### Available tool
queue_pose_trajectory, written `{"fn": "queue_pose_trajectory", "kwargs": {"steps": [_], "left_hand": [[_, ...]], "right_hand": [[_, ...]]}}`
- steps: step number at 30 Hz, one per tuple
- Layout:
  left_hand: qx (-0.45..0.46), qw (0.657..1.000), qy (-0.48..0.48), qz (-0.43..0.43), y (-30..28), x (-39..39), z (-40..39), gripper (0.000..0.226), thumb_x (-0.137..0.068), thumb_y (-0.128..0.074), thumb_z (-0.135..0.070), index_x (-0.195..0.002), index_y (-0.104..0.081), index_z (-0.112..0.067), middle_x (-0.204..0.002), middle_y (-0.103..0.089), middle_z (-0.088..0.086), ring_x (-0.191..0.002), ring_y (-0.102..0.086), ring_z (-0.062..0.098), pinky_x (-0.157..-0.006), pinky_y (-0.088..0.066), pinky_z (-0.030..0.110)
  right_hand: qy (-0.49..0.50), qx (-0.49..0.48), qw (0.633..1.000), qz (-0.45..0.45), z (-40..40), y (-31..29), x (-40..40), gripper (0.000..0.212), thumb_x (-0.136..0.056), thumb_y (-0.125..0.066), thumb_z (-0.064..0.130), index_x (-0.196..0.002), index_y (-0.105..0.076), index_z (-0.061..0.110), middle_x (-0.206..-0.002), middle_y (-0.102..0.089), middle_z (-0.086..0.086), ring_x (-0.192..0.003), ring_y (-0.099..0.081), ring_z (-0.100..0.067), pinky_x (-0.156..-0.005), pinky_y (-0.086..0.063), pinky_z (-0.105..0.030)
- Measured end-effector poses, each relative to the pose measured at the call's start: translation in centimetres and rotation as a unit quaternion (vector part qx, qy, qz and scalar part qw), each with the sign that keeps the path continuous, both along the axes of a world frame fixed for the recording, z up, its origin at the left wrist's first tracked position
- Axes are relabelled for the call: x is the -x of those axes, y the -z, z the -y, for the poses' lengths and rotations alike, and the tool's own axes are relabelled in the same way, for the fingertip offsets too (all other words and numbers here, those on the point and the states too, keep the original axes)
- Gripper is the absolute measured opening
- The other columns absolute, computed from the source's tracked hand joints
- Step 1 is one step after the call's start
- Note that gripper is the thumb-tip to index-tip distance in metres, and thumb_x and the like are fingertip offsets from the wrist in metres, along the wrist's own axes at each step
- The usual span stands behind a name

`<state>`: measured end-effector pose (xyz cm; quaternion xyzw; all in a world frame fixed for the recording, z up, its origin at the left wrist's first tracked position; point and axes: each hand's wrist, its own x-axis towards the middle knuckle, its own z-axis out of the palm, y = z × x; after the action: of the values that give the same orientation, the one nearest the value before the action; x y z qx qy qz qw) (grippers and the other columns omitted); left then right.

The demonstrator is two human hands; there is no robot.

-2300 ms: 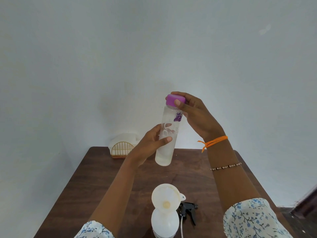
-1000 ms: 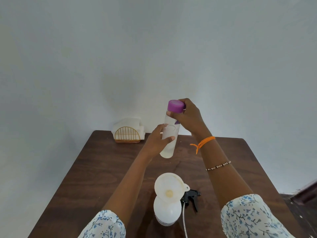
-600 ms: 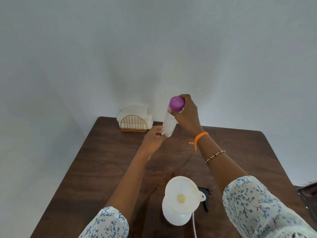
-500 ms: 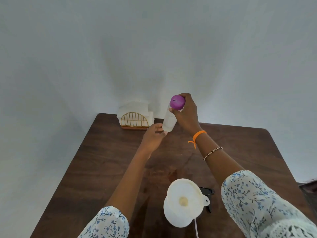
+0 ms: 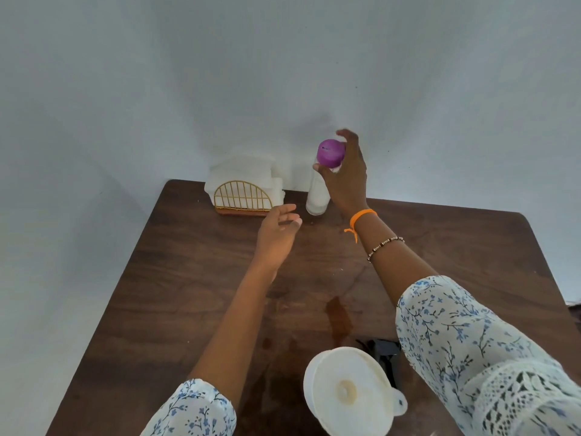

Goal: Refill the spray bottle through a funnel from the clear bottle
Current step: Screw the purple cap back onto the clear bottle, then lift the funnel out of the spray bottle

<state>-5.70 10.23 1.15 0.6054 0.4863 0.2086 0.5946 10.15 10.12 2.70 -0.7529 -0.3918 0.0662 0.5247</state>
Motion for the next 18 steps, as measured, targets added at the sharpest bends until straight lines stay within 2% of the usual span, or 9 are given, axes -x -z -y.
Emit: {"fn": "queue_pose_trajectory", "kwargs": {"steps": [3,5,7,10,13,15,17,18], "left_hand": [[0.000,1.000,0.002,-0.002,0.3,-0.4,-0.2,0.029,-0.092,-0.056,-0.021,-0.119,-0.053,-0.027,-0.117,-0.059,-0.006,-0.109,-0.053,0.009,-0.083,-0.040,0.021],[0.000,1.000,0.002,-0.005,0.2,-0.8,-0.4,0.029,-0.091,-0.056,-0.021,-0.119,-0.054,-0.028,-0.116,-0.059,-0.007,-0.108,-0.053,0.007,-0.080,-0.040,0.019],[0.004,1.000,0.006,-0.005,0.2,-1.0,-0.5,0.028,-0.091,-0.056,-0.022,-0.118,-0.055,-0.029,-0.116,-0.058,-0.007,-0.108,-0.054,0.007,-0.081,-0.040,0.019],[0.010,1.000,0.018,-0.002,0.3,-1.0,-0.2,0.026,-0.091,-0.055,-0.021,-0.116,-0.057,-0.029,-0.117,-0.059,-0.005,-0.109,-0.055,0.010,-0.084,-0.042,0.022],[0.011,0.999,0.031,0.005,0.0,-0.8,0.5,0.023,-0.091,-0.055,-0.019,-0.112,-0.060,-0.029,-0.113,-0.062,-0.005,-0.105,-0.057,0.008,-0.081,-0.042,0.020],[0.016,0.999,0.037,0.015,-0.4,-0.3,1.2,0.024,-0.091,-0.055,-0.018,-0.112,-0.060,-0.028,-0.110,-0.063,-0.006,-0.103,-0.058,0.007,-0.087,-0.044,0.023],[0.021,0.999,0.043,0.026,-0.8,0.7,2.4,0.021,-0.091,-0.055,-0.020,-0.110,-0.061,-0.030,-0.108,-0.064,-0.007,-0.100,-0.061,0.006,-0.094,-0.045,0.027],[0.023,0.998,0.047,0.030,-1.0,1.4,3.2,0.020,-0.092,-0.055,-0.021,-0.107,-0.061,-0.032,-0.108,-0.064,-0.007,-0.099,-0.061,0.007,-0.095,-0.045,0.029]], "right_hand": [[-0.009,0.012,0.999,0.045,-0.4,0.2,-0.3,0.056,-0.075,-0.073,0.016,-0.124,-0.046,0.016,-0.121,-0.048,-0.008,-0.092,-0.051,-0.016,-0.065,-0.040,-0.020],[-0.020,0.020,0.998,0.060,-0.7,0.5,-0.5,0.054,-0.076,-0.073,0.015,-0.124,-0.048,0.013,-0.122,-0.047,-0.011,-0.098,-0.054,-0.022,-0.070,-0.042,-0.025],[-0.023,0.023,0.997,0.070,-0.8,0.8,-0.7,0.054,-0.076,-0.072,0.014,-0.125,-0.049,0.012,-0.124,-0.047,-0.012,-0.103,-0.055,-0.026,-0.073,-0.043,-0.024],[-0.027,0.023,0.997,0.072,-0.5,0.9,-1.3,0.054,-0.077,-0.071,0.013,-0.126,-0.050,0.011,-0.125,-0.047,-0.014,-0.109,-0.052,-0.026,-0.079,-0.040,-0.020],[-0.026,0.017,0.996,0.078,0.9,0.6,-1.3,0.054,-0.079,-0.068,0.017,-0.128,-0.048,0.011,-0.127,-0.045,-0.014,-0.114,-0.047,-0.026,-0.090,-0.036,-0.023],[-0.016,0.006,0.996,0.083,2.4,0.0,-0.8,0.048,-0.080,-0.066,0.020,-0.125,-0.050,0.011,-0.123,-0.046,-0.010,-0.112,-0.046,-0.024,-0.094,-0.036,-0.027],[-0.013,-0.003,0.999,0.051,4.5,-1.0,0.3,0.036,-0.081,-0.067,0.020,-0.115,-0.055,0.014,-0.115,-0.046,0.000,-0.104,-0.051,-0.020,-0.089,-0.044,-0.028],[-0.018,-0.001,1.000,0.023,5.7,-1.6,0.9,0.027,-0.082,-0.066,0.018,-0.107,-0.058,0.015,-0.110,-0.048,0.002,-0.098,-0.053,-0.016,-0.082,-0.046,-0.023]]}}
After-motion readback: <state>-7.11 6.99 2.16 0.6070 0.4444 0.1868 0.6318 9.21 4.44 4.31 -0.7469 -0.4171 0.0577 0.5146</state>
